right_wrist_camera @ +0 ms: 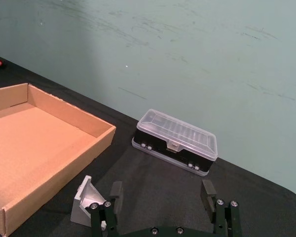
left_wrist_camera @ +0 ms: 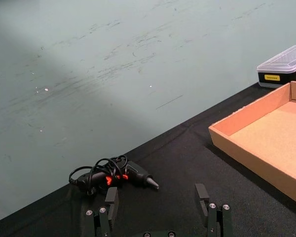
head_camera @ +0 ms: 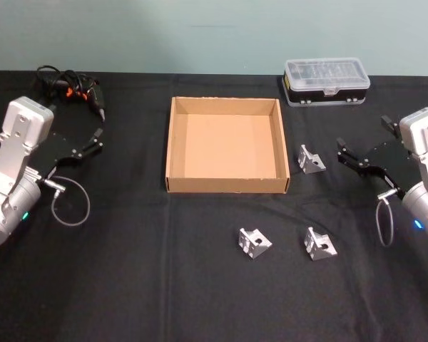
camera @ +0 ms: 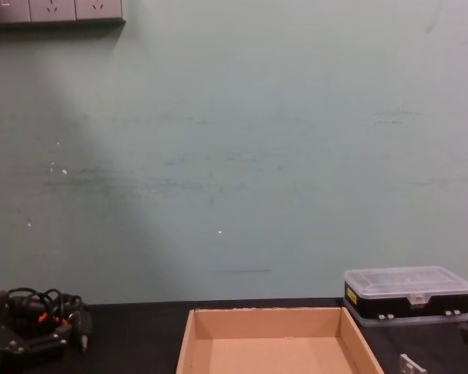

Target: Use one hand to pick up the angle iron from the table and place it into the box.

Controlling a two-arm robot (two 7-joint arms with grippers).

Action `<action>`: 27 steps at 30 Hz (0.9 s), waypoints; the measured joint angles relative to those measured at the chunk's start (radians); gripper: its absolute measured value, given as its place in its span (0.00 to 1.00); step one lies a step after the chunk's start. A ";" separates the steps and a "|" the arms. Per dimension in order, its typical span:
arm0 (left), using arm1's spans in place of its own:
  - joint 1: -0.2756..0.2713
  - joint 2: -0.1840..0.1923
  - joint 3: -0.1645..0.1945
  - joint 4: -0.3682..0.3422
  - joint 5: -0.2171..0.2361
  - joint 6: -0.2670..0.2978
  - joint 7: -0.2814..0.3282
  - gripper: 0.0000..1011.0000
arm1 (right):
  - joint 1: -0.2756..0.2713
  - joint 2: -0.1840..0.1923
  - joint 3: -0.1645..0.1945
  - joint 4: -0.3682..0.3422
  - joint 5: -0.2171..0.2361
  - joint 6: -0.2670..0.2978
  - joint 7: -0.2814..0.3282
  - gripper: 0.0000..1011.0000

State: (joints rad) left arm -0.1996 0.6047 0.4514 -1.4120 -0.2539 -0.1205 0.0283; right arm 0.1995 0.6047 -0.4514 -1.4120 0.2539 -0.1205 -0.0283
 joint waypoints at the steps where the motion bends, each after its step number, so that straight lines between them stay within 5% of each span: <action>1: 0.000 0.000 0.000 0.000 0.000 0.000 0.000 1.00 | 0.000 0.000 0.000 0.000 0.000 0.000 0.000 0.99; 27: 0.000 0.000 0.000 0.000 0.000 0.000 0.000 1.00 | 0.000 0.000 0.000 0.000 0.000 0.000 0.000 0.99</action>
State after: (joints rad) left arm -0.1995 0.6047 0.4514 -1.4120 -0.2539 -0.1205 0.0283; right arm 0.1995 0.6047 -0.4514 -1.4119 0.2539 -0.1205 -0.0283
